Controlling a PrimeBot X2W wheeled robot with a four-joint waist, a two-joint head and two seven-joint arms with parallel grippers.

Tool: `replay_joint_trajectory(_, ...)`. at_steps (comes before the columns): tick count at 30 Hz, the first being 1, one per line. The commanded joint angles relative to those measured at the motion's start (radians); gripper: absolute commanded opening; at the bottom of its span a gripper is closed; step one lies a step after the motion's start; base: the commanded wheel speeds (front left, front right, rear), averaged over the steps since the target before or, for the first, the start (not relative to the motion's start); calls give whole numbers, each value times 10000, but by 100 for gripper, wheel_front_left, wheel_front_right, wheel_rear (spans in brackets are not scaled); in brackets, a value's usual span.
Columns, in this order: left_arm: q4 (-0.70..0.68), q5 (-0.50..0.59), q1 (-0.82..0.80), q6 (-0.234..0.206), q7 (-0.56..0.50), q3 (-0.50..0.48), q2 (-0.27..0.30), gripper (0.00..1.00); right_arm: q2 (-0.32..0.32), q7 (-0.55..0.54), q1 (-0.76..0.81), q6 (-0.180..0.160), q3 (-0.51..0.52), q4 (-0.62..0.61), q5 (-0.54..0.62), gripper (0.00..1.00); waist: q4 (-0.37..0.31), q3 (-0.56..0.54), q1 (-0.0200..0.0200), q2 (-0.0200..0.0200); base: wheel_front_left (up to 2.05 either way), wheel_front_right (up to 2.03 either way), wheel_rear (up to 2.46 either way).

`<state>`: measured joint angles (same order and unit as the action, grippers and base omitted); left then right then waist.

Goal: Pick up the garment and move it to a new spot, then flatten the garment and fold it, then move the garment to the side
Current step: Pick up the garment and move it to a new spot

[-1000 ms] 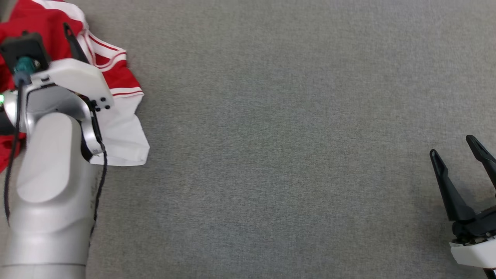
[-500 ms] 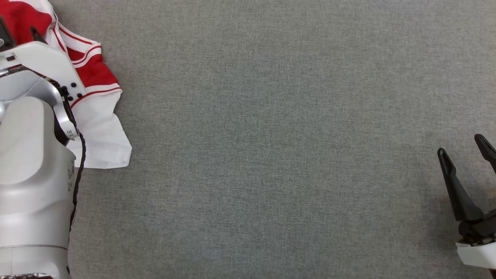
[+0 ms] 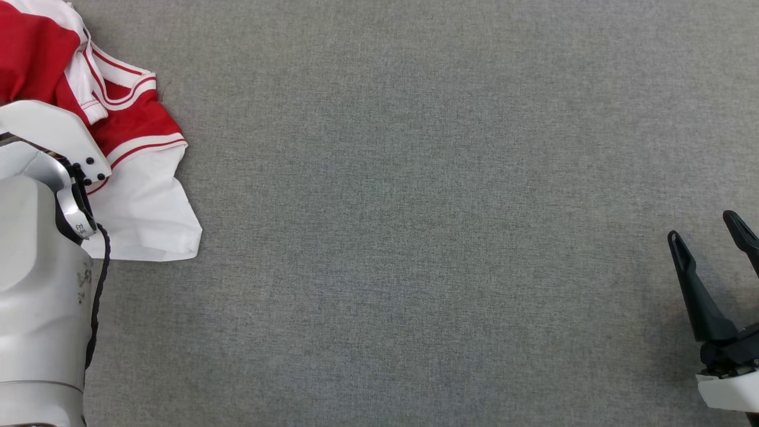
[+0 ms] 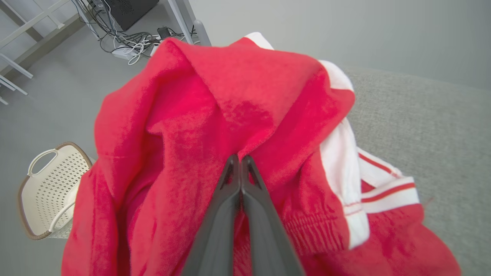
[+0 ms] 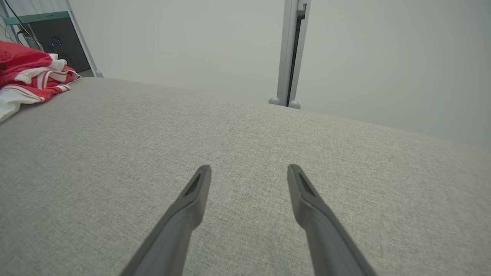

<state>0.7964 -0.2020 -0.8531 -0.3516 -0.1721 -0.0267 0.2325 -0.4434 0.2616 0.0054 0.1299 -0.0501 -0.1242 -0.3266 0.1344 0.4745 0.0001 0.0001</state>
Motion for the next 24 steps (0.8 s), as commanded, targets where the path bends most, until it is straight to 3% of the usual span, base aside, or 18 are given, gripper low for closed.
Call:
replay_joint_trajectory(1, 174, -125, -186, 166, 241, -73, 131, 0, -2, 52, -38, 15, -23, 54, -65, 100, -42, -126, -1, -1, 0, 0, 0)
replay_joint_trajectory(8, 380, -898, 26, 1095, 1739, -501, 78, 0, 556, 52, 69, 15, -87, 393, 152, 100, -344, -1240, -1, -1, 0, 0, 0)
replay_joint_trajectory(12, 84, -905, 308, 1501, 2213, -278, -105, 0, 1005, 52, 67, 15, -117, 647, 281, 100, -736, -2119, -1, -1, 0, 0, 0)
replay_joint_trajectory(24, -3085, -886, 1577, 2293, 1682, 793, -840, 0, 1876, 52, 372, 15, -122, 1146, 720, 100, -2091, -3860, -1, -1, 0, 0, 0)
